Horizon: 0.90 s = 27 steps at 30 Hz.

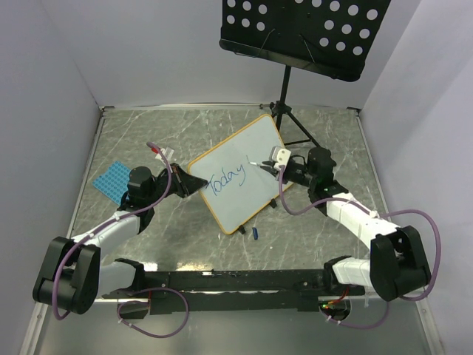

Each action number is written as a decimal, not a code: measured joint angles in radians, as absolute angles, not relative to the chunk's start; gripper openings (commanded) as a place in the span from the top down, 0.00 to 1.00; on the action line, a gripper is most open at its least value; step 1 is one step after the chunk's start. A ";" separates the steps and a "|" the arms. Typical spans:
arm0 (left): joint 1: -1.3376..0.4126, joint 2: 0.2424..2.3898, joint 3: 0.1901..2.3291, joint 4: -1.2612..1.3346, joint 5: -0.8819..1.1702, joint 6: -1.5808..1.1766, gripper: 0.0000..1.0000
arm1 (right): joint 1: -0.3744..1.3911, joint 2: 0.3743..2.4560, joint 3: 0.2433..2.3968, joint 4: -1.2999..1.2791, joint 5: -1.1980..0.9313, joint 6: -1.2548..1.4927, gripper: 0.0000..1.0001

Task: Write a sentence on the whiteboard

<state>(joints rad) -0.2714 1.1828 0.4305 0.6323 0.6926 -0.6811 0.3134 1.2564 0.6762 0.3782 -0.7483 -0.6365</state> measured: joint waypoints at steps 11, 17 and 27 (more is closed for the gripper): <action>-0.271 1.190 0.430 0.645 0.696 -0.682 0.99 | 0.313 1.200 0.632 0.299 -0.753 -0.670 1.00; -0.271 1.190 0.430 0.646 0.696 -0.682 0.99 | 0.313 1.201 0.635 0.319 -0.750 -0.635 1.00; -0.271 1.191 0.430 0.647 0.698 -0.682 0.99 | 0.313 1.238 0.659 0.378 -0.741 -0.587 1.00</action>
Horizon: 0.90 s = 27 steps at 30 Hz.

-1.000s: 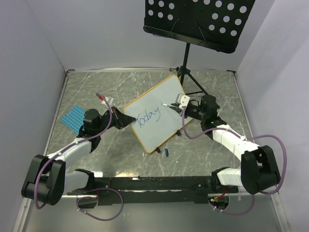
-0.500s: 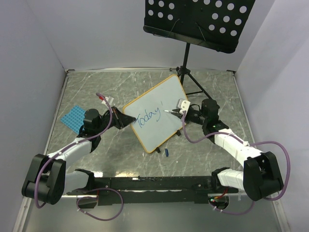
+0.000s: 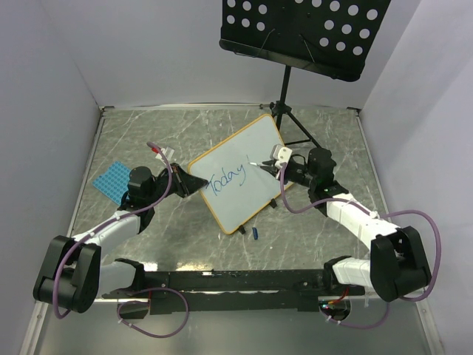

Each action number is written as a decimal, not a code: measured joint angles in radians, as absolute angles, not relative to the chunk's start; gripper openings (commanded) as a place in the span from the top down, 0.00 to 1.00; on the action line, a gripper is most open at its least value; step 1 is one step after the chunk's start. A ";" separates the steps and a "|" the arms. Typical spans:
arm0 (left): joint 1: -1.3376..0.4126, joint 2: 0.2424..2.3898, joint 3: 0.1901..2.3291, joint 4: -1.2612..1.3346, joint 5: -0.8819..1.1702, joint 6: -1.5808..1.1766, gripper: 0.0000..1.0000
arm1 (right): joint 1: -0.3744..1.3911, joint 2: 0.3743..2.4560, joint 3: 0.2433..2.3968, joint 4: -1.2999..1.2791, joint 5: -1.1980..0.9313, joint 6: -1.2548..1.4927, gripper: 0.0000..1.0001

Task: Write a sentence on the whiteboard

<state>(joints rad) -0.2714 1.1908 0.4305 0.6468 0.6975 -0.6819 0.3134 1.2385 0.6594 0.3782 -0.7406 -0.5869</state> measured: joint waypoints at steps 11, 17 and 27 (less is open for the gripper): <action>-0.271 1.193 0.430 0.650 0.701 -0.682 0.99 | 0.313 1.253 0.674 0.419 -0.719 -0.561 1.00; -0.271 1.195 0.430 0.651 0.703 -0.684 0.99 | 0.313 1.261 0.675 0.419 -0.721 -0.558 1.00; -0.271 1.195 0.430 0.650 0.702 -0.686 0.99 | 0.313 1.266 0.675 0.407 -0.725 -0.566 1.00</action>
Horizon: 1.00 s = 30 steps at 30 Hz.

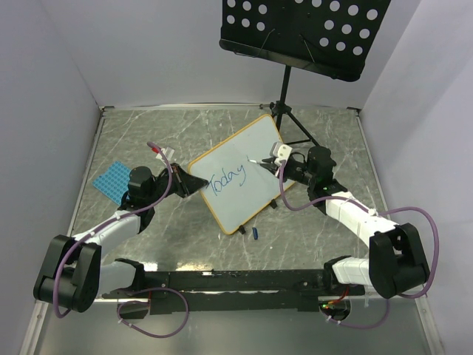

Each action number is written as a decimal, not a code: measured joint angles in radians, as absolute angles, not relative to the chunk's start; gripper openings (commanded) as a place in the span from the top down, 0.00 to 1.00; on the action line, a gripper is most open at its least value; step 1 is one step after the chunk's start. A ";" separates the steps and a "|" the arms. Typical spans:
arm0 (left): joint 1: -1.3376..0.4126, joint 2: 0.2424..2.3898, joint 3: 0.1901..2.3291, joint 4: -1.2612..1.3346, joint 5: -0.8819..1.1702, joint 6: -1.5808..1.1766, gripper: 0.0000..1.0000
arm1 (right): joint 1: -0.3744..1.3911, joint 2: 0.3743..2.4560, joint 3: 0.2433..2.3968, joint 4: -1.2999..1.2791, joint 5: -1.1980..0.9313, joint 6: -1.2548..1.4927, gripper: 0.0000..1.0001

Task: Write a sentence on the whiteboard

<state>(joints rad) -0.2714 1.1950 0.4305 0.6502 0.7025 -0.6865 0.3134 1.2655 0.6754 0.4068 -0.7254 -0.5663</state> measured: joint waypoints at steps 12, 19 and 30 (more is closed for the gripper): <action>-0.271 1.195 0.430 0.647 0.702 -0.693 0.99 | 0.313 1.250 0.661 0.358 -0.735 -0.612 1.00; -0.271 1.195 0.430 0.647 0.701 -0.693 0.99 | 0.313 1.221 0.622 0.326 -0.746 -0.632 1.00; -0.271 1.196 0.430 0.647 0.702 -0.693 0.99 | 0.313 1.216 0.625 0.320 -0.744 -0.600 1.00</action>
